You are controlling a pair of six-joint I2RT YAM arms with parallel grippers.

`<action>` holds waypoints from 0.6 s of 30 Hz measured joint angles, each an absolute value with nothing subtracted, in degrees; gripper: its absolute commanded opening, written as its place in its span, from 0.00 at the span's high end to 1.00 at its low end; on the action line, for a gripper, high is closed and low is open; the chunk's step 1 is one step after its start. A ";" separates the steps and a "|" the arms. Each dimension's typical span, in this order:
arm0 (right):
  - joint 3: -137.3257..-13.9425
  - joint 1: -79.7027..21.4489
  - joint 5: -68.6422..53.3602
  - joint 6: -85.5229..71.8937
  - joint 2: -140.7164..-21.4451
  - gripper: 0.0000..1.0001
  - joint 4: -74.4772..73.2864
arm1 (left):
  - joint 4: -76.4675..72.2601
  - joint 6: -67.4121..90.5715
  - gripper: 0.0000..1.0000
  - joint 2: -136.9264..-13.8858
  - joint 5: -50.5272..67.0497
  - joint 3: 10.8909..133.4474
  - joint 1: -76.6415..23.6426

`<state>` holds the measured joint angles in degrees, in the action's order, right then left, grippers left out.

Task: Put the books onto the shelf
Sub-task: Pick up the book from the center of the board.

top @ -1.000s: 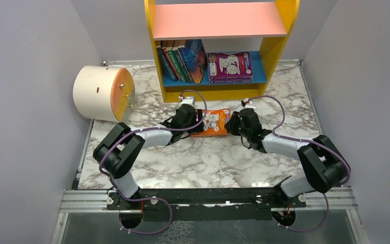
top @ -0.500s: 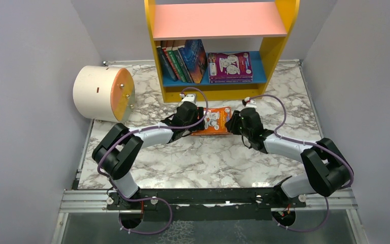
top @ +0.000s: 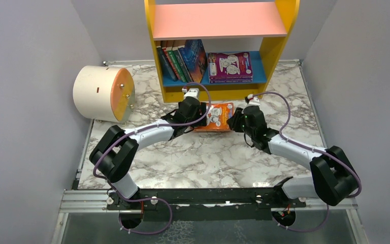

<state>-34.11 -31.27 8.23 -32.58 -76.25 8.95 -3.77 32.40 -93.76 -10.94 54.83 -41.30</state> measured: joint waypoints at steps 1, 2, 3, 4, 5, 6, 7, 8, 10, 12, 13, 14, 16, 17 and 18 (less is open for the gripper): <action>-34.37 -31.20 8.34 -32.45 -76.03 0.85 8.73 | -3.55 32.27 0.43 -93.69 -11.20 55.22 -41.36; -34.48 -31.14 8.36 -32.36 -75.92 0.85 8.67 | -3.29 32.21 0.45 -93.65 -11.42 55.46 -41.39; -34.57 -31.09 8.38 -32.27 -75.79 0.85 8.56 | -3.07 32.14 0.45 -93.62 -11.60 55.70 -41.39; -34.57 -31.09 8.40 -32.23 -75.64 0.85 8.51 | -2.90 32.03 0.45 -93.62 -11.77 55.83 -41.39; -34.57 -31.09 8.40 -32.23 -75.50 0.85 8.40 | -2.76 31.97 0.46 -93.60 -11.90 55.81 -41.39; -34.57 -31.09 8.38 -32.23 -75.42 0.86 8.29 | -2.46 31.97 0.46 -93.56 -11.92 55.83 -41.41; -34.57 -31.09 8.38 -32.23 -75.33 0.86 8.12 | -2.24 31.99 0.46 -93.51 -11.92 55.83 -41.43; -34.57 -31.09 8.36 -32.23 -75.26 0.86 8.01 | -1.98 31.99 0.46 -93.38 -11.94 55.83 -41.52; -34.57 -31.09 8.38 -32.23 -75.07 0.87 7.64 | -1.56 31.97 0.46 -92.97 -12.05 55.83 -41.76; -34.57 -31.09 8.38 -32.23 -74.32 0.89 7.40 | -1.50 31.97 0.46 -92.51 -12.10 55.83 -41.80; -34.57 -31.09 8.38 -32.23 -74.02 0.90 7.35 | -1.48 31.97 0.46 -92.29 -12.14 55.83 -41.80; -34.57 -31.09 8.36 -32.23 -73.67 0.90 7.31 | -1.48 31.94 0.46 -92.05 -12.21 55.83 -41.82; -34.57 -31.09 8.36 -32.23 -73.14 0.92 7.33 | -1.50 31.81 0.46 -91.74 -12.32 55.83 -41.82; -34.57 -31.09 8.36 -32.23 -72.99 0.92 7.31 | -1.50 31.75 0.46 -91.68 -12.36 55.88 -41.82; -34.57 -31.09 8.36 -32.23 -72.90 0.92 7.31 | -1.45 31.70 0.46 -91.66 -12.38 55.96 -41.82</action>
